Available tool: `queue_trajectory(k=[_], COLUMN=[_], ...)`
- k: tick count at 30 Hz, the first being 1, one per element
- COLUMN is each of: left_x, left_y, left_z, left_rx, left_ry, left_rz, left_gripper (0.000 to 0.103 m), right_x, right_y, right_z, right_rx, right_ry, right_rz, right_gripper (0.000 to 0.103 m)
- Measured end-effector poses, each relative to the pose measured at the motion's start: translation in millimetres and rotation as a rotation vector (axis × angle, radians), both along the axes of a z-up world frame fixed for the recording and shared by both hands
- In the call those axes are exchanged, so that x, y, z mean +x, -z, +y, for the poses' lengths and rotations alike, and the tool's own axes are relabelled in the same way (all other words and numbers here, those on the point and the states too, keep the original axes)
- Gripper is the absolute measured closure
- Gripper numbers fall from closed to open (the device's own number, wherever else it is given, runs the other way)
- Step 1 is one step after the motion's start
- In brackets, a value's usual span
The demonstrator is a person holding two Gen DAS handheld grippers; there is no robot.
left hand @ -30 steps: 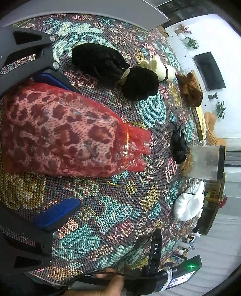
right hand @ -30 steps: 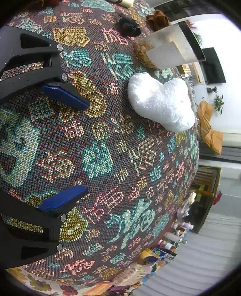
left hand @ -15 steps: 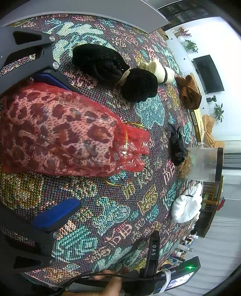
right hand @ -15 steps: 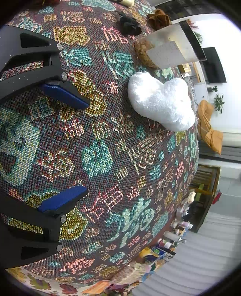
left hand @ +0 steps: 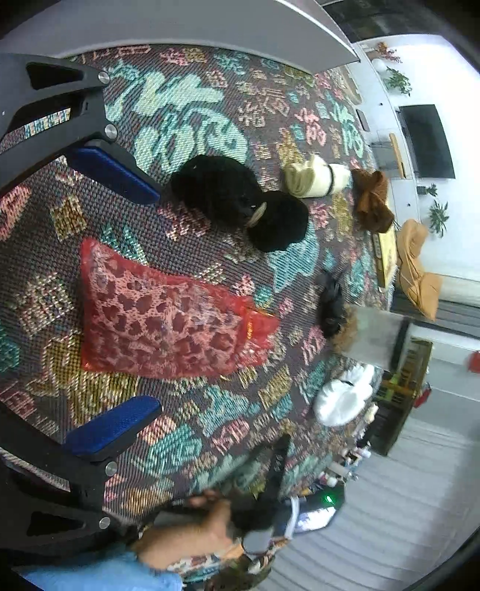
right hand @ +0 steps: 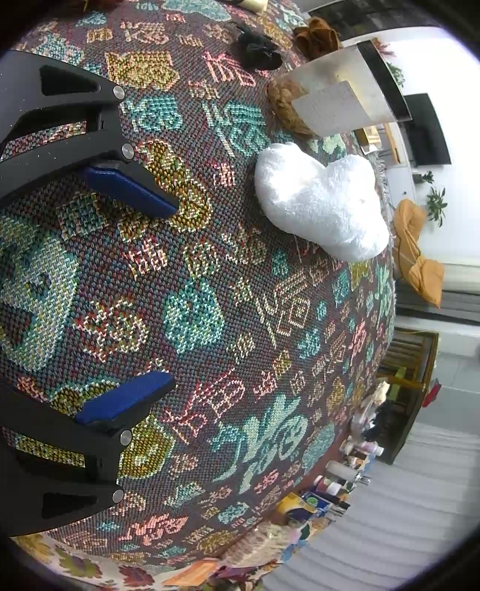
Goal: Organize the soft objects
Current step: 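Hold the red mesh bag in the left gripper above the rug, then grasp the white towel plush with the right gripper while the left gripper holds the red bag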
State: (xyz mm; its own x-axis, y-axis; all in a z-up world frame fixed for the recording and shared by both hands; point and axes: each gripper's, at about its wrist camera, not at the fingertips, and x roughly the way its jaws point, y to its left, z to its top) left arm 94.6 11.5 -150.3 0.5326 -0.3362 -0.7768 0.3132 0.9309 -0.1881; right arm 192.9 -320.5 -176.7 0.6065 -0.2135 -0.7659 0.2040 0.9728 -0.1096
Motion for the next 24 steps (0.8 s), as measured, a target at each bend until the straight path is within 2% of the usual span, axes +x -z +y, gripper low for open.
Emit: queue_trajectory(k=[3, 6, 7, 8, 9, 11, 12, 14, 16, 18, 21, 22, 23, 24], left_x=[7.4, 21.3, 25.9, 26.8, 26.0, 23.1, 23.0, 25.3, 28.3, 28.3, 24.3, 22.2, 20.9, 19.6], left_y=[0.3, 16.9, 26.2, 31.5, 33.7, 31.1, 29.8, 27.5, 24.3, 21.9, 22.0, 22.1, 21.6, 20.0], left_z=[-19.4, -47.7, -57.9, -61.5, -63.4, -57.2, -53.9, -46.7, -37.1, -28.8, -22.6, -22.8, -21.2, -19.3], left_rx=[0.019, 0.110, 0.158, 0.183, 0.193, 0.158, 0.153, 0.129, 0.076, 0.040, 0.022, 0.024, 0.023, 0.017], left_ry=[0.051, 0.068, 0.070, 0.068, 0.059, 0.018, -0.003, -0.023, -0.036, -0.061, -0.074, -0.076, -0.076, -0.075], left_rz=[0.003, 0.017, 0.037, 0.043, 0.032, 0.010, 0.004, 0.016, 0.043, 0.062, 0.079, 0.081, 0.083, 0.084], left_gripper=[0.000, 0.000, 0.002, 0.013, 0.015, 0.035, 0.042, 0.058, 0.064, 0.064, 0.064, 0.064, 0.064, 0.064], right_x=[0.3, 1.1, 1.8, 3.9, 8.0, 23.4, 31.3, 51.7, 81.7, 111.5, 151.8, 160.5, 166.2, 168.1], right_y=[0.2, 1.1, 2.2, 2.2, -0.2, -9.8, -15.1, -31.3, -50.3, -59.5, -50.3, -41.9, -33.0, -27.0], right_z=[-0.6, -5.8, -11.2, -18.8, -23.9, -39.6, -45.9, -51.3, -43.3, -26.5, -3.4, 2.1, 6.9, 9.0], right_rx=[0.008, 0.044, 0.084, 0.137, 0.175, 0.293, 0.345, 0.366, 0.343, 0.315, 0.284, 0.269, 0.261, 0.310], right_ry=[0.001, 0.001, 0.001, -0.009, -0.035, -0.075, -0.077, -0.062, -0.090, -0.126, -0.199, -0.213, -0.221, -0.241], right_rz=[0.000, 0.002, 0.005, 0.007, 0.022, 0.077, 0.081, 0.067, 0.042, 0.039, 0.095, 0.134, 0.177, 0.204], right_gripper=[0.015, 0.015, 0.015, 0.011, 0.011, 0.011, 0.012, 0.014, 0.014, 0.014, 0.015, 0.017, 0.042, 0.055])
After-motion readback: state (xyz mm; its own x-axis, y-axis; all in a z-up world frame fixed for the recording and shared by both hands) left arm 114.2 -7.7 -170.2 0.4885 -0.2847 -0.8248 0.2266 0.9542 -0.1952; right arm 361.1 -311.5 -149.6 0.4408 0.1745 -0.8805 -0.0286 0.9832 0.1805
